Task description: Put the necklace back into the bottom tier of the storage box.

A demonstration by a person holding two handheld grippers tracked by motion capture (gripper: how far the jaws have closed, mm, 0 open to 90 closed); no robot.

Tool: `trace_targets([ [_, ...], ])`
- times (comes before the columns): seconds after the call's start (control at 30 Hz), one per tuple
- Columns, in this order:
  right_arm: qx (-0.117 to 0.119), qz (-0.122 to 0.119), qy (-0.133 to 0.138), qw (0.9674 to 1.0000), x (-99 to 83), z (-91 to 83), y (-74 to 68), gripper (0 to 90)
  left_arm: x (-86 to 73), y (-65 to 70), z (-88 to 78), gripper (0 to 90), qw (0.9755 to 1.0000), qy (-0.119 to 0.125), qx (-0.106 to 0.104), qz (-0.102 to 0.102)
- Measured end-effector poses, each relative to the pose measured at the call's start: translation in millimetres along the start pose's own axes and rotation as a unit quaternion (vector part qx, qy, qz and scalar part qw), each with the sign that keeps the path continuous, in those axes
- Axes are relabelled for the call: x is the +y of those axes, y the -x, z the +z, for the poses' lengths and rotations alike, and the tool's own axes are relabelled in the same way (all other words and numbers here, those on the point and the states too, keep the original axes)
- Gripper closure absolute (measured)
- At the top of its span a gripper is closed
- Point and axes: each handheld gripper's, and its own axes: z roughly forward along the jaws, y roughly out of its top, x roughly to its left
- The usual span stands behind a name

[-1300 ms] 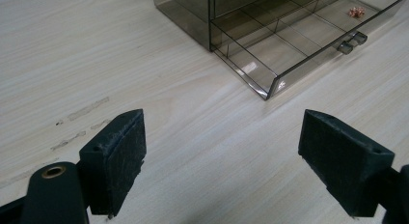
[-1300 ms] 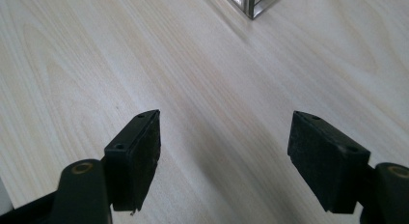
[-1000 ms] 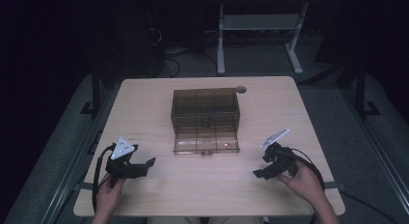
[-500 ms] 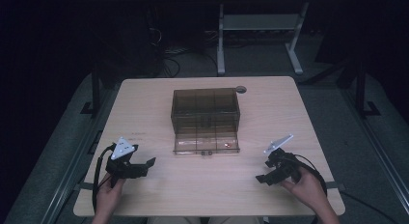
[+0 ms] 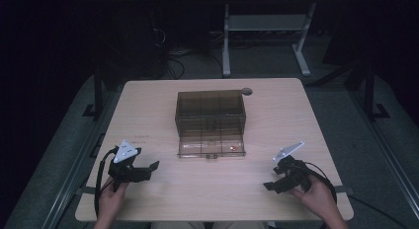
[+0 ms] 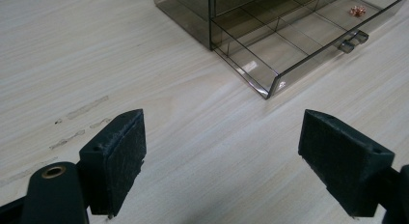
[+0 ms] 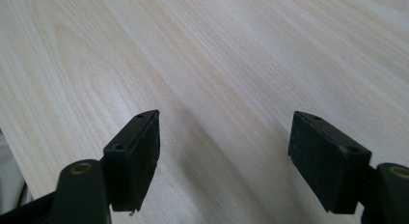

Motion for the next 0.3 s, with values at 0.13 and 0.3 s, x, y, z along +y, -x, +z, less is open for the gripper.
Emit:
trace_targets([
  [0.13, -0.001, 0.002, 0.003, 1.0, -3.2, 0.7, -1.8, 26.2, 0.4, -0.1, 0.2, 16.8, 1.0, -0.001, 0.0, -0.001],
  [0.3, -0.001, 0.0, 0.005, 1.0, -5.7, 0.0, -5.2, 25.9, 1.3, 0.1, 0.2, 16.8, 1.0, -0.001, 0.002, 0.003],
])
